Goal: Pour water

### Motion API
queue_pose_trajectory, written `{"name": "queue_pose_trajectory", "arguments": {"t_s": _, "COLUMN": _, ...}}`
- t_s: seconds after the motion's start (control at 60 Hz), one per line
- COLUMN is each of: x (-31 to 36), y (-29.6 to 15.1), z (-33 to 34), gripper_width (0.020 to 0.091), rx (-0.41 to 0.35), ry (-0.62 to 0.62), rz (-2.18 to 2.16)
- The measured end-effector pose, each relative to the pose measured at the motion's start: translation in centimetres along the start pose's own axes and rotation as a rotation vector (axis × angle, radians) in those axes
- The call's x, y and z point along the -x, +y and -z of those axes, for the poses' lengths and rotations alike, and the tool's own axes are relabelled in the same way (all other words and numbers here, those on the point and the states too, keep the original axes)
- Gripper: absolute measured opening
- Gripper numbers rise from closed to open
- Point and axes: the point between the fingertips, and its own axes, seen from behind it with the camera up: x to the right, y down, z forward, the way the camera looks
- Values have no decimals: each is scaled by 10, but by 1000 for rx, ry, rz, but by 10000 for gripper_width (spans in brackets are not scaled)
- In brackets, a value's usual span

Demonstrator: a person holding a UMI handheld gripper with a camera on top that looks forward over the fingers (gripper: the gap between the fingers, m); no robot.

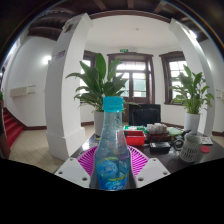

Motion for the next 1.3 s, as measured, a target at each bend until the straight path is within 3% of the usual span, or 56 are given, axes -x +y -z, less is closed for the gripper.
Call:
{"name": "queue_pose_trajectory", "arguments": {"t_s": 0.067, "x": 0, "y": -2, "z": -1, "gripper_width": 434, "rx": -15, "ry": -11, "rz": -14}}
{"name": "queue_pose_trajectory", "arguments": {"t_s": 0.083, "x": 0, "y": -3, "z": -1, "gripper_width": 396, "rx": -18, "ry": -9, "rz": -18}}
{"name": "queue_pose_trajectory", "arguments": {"t_s": 0.367, "x": -26, "y": -15, "z": -5, "gripper_width": 396, "rx": -7, "ry": -2, "rz": -259}}
{"name": "queue_pose_trajectory", "arguments": {"t_s": 0.783, "x": -102, "y": -111, "z": -5, "gripper_width": 395, "rx": -283, "ry": -19, "rz": -1516}}
{"name": "queue_pose_trajectory", "arguments": {"t_s": 1.083, "x": -98, "y": -95, "z": 4, "gripper_width": 395, "rx": -408, "ry": -25, "rz": -2059}}
{"name": "queue_pose_trajectory", "arguments": {"t_s": 1.3, "x": -34, "y": -82, "z": 24, "gripper_width": 396, "rx": -410, "ry": 22, "rz": -2134}}
